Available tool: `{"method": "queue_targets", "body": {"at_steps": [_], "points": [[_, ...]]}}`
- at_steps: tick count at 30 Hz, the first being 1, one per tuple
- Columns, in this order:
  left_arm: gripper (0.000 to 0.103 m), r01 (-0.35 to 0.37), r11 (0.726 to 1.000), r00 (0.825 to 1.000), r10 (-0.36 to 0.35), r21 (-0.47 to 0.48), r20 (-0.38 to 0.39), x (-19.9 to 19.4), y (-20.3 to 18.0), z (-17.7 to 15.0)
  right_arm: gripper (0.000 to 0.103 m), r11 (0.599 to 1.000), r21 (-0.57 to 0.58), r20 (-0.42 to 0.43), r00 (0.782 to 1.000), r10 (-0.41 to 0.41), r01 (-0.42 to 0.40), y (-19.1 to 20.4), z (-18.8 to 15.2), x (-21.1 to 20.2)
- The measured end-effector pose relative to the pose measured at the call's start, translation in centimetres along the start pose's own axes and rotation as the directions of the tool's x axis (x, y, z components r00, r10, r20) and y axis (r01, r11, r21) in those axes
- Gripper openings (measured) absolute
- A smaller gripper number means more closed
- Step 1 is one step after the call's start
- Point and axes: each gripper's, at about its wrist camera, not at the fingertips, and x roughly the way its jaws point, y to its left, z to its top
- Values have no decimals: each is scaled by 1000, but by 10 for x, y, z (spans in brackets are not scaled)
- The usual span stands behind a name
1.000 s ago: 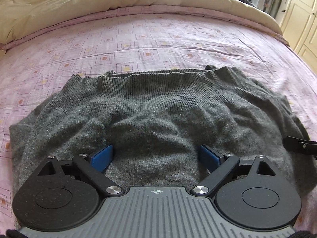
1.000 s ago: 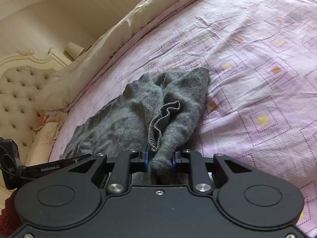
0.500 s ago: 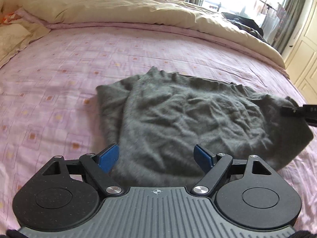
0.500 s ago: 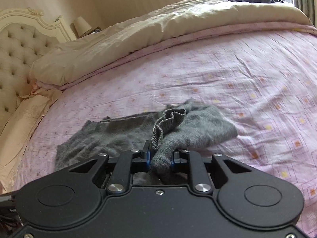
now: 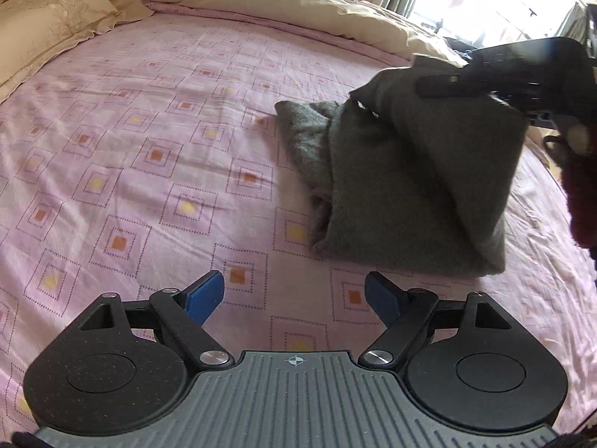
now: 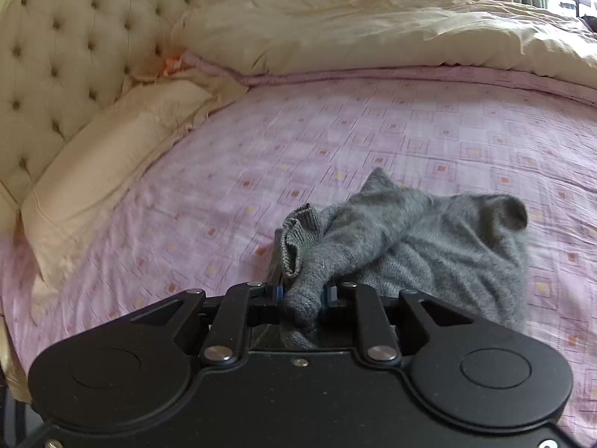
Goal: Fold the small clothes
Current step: 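Lift the side edge with the right tool and fold it across the sweater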
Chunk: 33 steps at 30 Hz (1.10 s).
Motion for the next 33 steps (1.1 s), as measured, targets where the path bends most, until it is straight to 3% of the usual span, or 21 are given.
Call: {"method": "queue_targets", "body": {"at_steps": [2,4,8,10,15,20,25,28,31,33], "points": [[82,-1,1000,1000,1,-4,-7,-1,6,-4,35,1000,-23,-36,999,-13,12,12,-8,16],[82,-1,1000,1000,1,-9,-12,-2,11,-7,40,999,-7,-41,998,39,-40,14,-13,18],[82,0,1000,1000,0,-5,3,-11,17,-8,43,985,54,77,984,159,-163,-5,-13,-15],[82,5,1000,1000,-4,-5,19,-16,18,-2,43,980,83,142,975,169,-182,-19,-10,-36],[82,26,998,995,-31,51,97,-36,0,23,45,986,141,223,973,61,-94,-63,-16,-74],[82,25,992,986,-45,125,162,-38,-32,54,45,989,144,196,979,-49,20,-86,-43,-82],[82,16,977,973,-65,213,222,-14,-68,70,45,996,78,160,986,-58,46,-83,-65,-68],[82,4,970,981,-51,244,187,14,-75,67,45,994,80,105,991,-80,72,-86,-82,-54],[82,-45,966,997,26,256,76,45,-65,52,45,996,73,92,995,-49,42,-92,-91,-59],[83,-41,968,999,41,247,7,60,-51,37,45,997,72,105,994,-26,19,-97,-85,-66]]}}
